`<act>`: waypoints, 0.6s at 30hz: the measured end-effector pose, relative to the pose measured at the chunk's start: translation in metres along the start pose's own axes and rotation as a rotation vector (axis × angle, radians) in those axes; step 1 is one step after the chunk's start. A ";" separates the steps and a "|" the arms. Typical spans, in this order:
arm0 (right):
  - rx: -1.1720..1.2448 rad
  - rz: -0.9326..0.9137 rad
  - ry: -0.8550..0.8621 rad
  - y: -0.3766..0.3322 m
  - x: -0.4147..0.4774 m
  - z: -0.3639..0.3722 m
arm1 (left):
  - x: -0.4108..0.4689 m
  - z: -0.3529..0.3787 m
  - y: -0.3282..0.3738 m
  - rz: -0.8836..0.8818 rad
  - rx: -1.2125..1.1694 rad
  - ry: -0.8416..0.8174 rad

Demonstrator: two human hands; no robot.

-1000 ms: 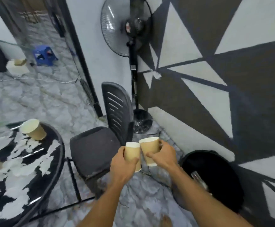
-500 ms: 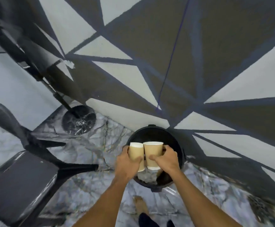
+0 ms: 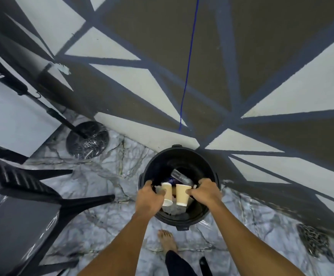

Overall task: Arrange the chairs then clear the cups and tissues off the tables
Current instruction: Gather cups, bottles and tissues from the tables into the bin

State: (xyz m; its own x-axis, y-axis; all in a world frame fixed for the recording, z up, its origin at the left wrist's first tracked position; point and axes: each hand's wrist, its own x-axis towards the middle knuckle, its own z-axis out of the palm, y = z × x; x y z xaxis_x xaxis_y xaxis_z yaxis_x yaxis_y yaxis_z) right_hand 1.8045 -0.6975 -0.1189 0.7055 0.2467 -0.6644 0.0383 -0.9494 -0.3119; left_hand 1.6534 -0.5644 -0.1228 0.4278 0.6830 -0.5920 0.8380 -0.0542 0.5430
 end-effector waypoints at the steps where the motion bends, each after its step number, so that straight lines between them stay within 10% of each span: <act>1: -0.023 -0.026 -0.016 -0.003 0.000 0.000 | 0.000 -0.004 -0.003 0.005 -0.001 0.006; 18: -0.328 -0.710 -0.134 -0.166 -0.122 0.086 | -0.065 -0.171 -0.102 0.124 0.049 0.256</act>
State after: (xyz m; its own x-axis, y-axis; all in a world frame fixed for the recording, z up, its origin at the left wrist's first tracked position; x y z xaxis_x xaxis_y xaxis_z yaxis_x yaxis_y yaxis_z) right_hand 1.6511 -0.5535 -0.0451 0.3439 0.8162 -0.4644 0.6687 -0.5600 -0.4891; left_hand 1.4818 -0.4789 -0.0380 0.4334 0.8305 -0.3500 0.8029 -0.1793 0.5686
